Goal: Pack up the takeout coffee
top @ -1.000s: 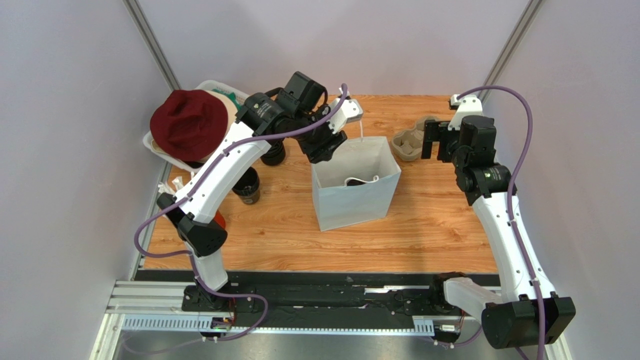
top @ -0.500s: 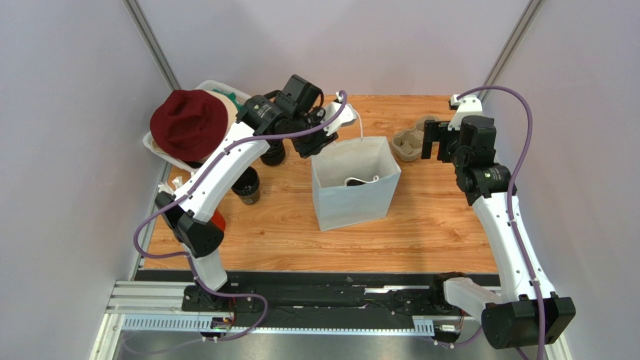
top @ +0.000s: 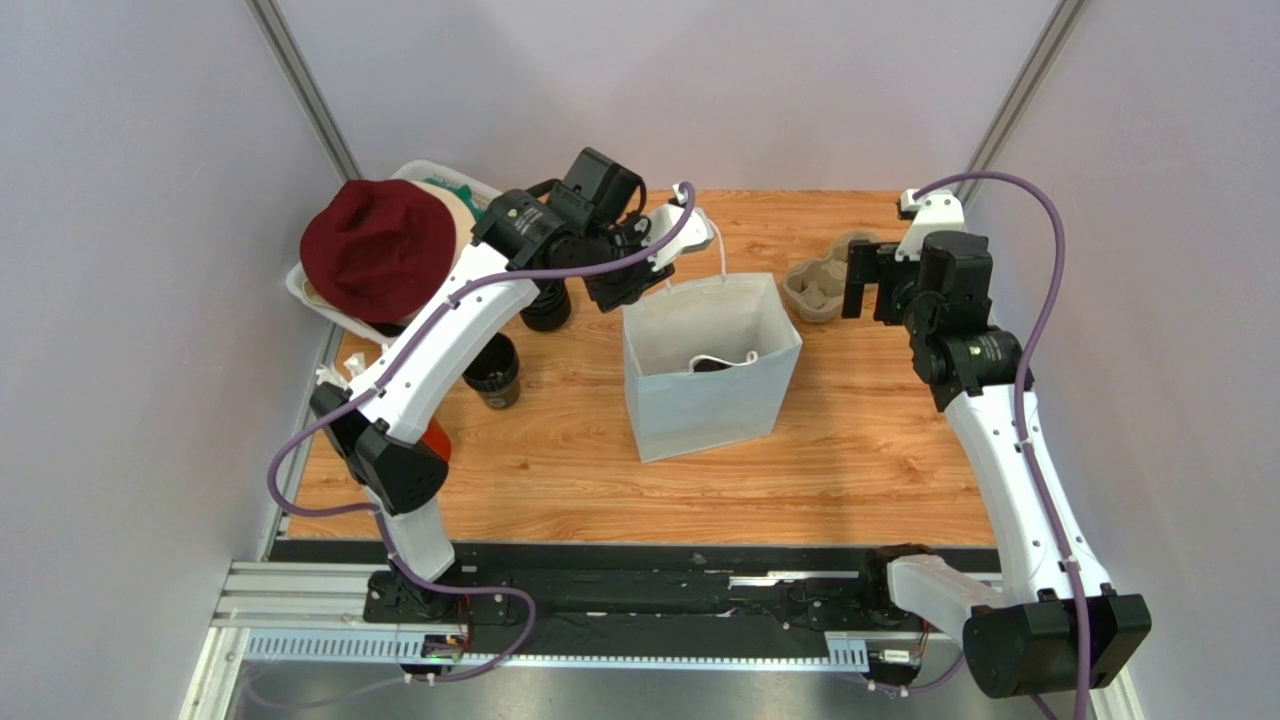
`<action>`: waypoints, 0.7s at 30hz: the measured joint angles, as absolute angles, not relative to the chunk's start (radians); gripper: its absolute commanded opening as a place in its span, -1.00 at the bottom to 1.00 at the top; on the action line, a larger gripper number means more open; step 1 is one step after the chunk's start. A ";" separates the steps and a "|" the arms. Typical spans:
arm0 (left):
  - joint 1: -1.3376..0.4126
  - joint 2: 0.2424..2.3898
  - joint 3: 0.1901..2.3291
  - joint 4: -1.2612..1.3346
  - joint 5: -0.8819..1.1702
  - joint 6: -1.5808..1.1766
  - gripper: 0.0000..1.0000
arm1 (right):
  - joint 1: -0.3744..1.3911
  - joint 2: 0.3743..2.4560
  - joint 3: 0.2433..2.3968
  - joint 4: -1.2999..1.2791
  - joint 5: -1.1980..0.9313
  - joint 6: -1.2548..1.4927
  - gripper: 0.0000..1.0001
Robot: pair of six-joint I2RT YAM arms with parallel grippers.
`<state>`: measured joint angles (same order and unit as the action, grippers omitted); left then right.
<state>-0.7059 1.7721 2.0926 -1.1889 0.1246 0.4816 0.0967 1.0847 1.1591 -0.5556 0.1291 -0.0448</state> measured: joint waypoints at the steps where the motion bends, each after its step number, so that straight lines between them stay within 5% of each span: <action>1: -0.705 1.772 2.093 -1.190 0.128 0.482 -0.22 | 0.097 1.085 1.159 -0.556 0.129 -0.045 0.98; 12: -0.681 1.790 2.093 -1.201 0.183 0.482 -0.22 | 0.097 1.085 1.159 -0.556 0.129 -0.045 0.98; 21: -0.657 1.814 2.093 -1.200 0.184 0.483 -0.74 | 0.097 1.085 1.159 -0.556 0.129 -0.045 0.98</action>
